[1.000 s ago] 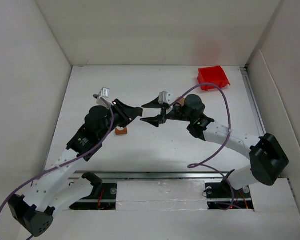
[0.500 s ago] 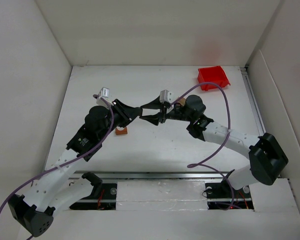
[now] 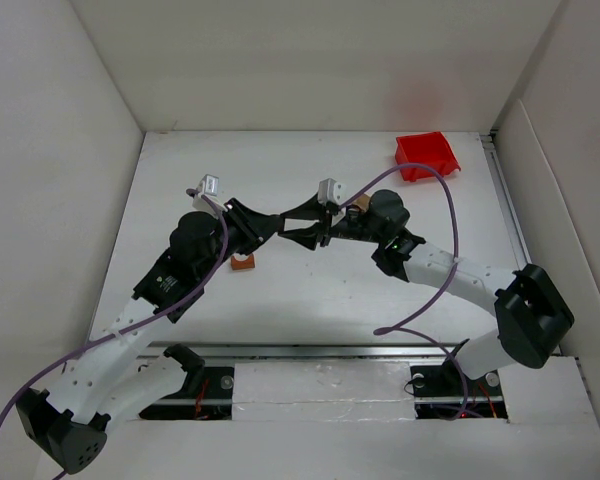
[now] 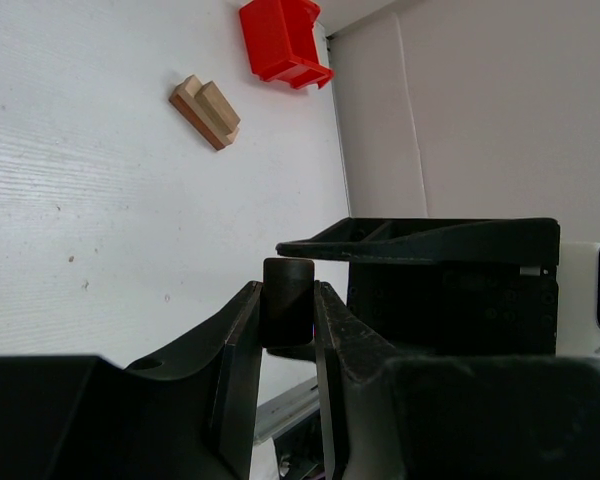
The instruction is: Build the wood block tower
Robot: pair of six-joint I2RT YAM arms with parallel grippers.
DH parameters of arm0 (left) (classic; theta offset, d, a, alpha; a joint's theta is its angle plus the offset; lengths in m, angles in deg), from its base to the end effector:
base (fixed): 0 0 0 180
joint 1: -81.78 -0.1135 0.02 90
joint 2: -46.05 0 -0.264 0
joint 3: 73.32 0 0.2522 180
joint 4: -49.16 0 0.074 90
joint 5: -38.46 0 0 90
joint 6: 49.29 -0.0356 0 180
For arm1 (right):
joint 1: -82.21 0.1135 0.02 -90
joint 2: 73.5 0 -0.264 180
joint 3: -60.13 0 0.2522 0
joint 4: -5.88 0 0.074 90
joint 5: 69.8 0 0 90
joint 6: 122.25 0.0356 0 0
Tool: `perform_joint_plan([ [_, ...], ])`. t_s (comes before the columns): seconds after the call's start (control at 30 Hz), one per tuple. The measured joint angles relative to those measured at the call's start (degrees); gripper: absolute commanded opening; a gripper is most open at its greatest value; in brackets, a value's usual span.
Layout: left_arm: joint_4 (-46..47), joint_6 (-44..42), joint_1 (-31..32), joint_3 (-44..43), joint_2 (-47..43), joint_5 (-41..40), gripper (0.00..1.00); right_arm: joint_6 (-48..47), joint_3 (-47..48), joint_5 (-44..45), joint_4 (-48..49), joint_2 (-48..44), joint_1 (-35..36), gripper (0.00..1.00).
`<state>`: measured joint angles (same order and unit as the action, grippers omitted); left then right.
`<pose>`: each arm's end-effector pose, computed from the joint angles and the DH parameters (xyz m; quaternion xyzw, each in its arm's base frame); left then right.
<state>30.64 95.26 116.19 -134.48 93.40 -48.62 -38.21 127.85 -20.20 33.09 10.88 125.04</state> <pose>0.1600 -0.1118 0.3589 -0.1116 0.7270 -0.4879 0.4701 0.2301 0.2448 0.3224 -0.4896 0.4366 0.4376 0.6150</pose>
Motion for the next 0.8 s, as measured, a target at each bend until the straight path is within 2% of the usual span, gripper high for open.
perform_joint_plan([
  [0.17,0.0,0.0,0.0,0.0,0.0,0.0,0.0,0.3,0.0,0.0,0.2,0.0,0.0,0.5],
  [0.3,0.0,0.0,0.0,0.0,0.0,0.0,0.0,0.4,0.0,0.1,0.2,0.0,0.0,0.46],
  [0.57,0.0,0.0,0.0,0.0,0.0,0.0,0.0,0.9,0.0,0.1,0.4,0.0,0.0,0.45],
  [0.77,0.0,0.0,0.0,0.0,0.0,0.1,0.0,1.6,0.0,0.7,0.7,0.0,0.0,0.35],
  [0.8,0.0,0.0,0.0,0.0,0.0,0.0,0.0,1.7,0.0,0.8,0.7,0.0,0.0,0.28],
])
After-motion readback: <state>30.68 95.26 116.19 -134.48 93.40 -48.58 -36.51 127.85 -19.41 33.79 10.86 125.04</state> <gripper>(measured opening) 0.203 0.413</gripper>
